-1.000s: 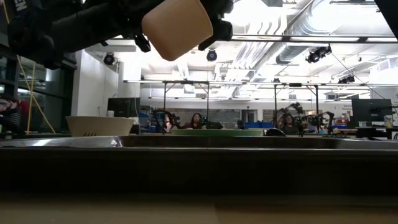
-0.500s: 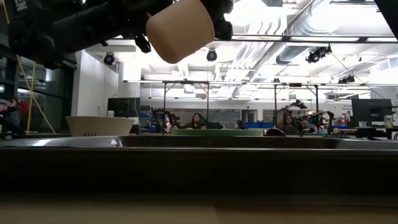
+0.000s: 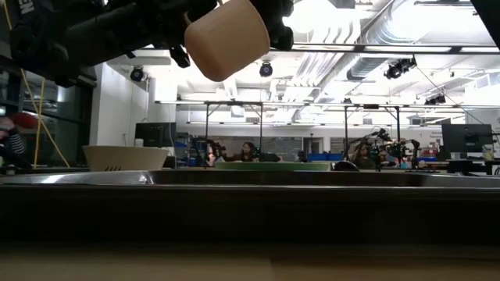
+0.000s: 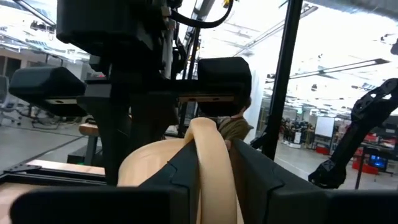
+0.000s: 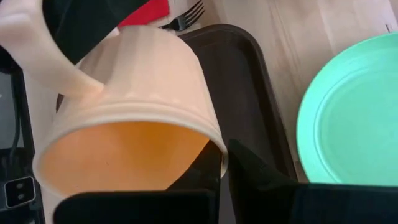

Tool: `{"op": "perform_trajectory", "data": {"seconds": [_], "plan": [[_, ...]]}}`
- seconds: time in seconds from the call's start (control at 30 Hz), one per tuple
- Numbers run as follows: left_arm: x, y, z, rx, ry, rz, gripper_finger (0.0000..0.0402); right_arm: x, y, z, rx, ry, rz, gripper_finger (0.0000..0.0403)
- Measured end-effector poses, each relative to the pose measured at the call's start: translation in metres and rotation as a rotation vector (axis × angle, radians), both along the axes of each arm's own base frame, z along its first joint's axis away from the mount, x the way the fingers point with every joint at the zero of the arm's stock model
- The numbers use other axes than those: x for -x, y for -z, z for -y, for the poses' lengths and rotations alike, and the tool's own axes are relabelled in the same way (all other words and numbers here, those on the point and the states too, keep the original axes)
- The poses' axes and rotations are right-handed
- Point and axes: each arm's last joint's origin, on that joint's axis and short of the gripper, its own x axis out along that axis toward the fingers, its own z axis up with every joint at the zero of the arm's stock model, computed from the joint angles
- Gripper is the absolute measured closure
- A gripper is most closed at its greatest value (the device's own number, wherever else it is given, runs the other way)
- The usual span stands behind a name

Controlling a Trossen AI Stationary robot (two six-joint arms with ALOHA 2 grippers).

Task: Set up tray
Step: Put the white cup on the brown serving tray

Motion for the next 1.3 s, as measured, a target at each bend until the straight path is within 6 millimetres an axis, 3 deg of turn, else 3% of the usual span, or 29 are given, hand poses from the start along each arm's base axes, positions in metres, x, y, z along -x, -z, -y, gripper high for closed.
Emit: {"op": "perform_trajectory", "data": {"seconds": [0.63,1.03,1.3], "plan": [[-0.001,0.002,0.0,0.0,0.008,-0.022,0.0303,0.004,0.002,0.0,0.003,-0.005,-0.046,0.0403],[-0.001,0.003,-0.001,0.01,-0.025,-0.031,0.0303,0.024,-0.021,0.002,0.032,0.035,-0.023,0.0402],[-0.001,0.002,-0.001,0.018,-0.026,-0.025,0.0302,0.027,-0.023,0.002,0.031,0.04,-0.029,0.0402]]}}
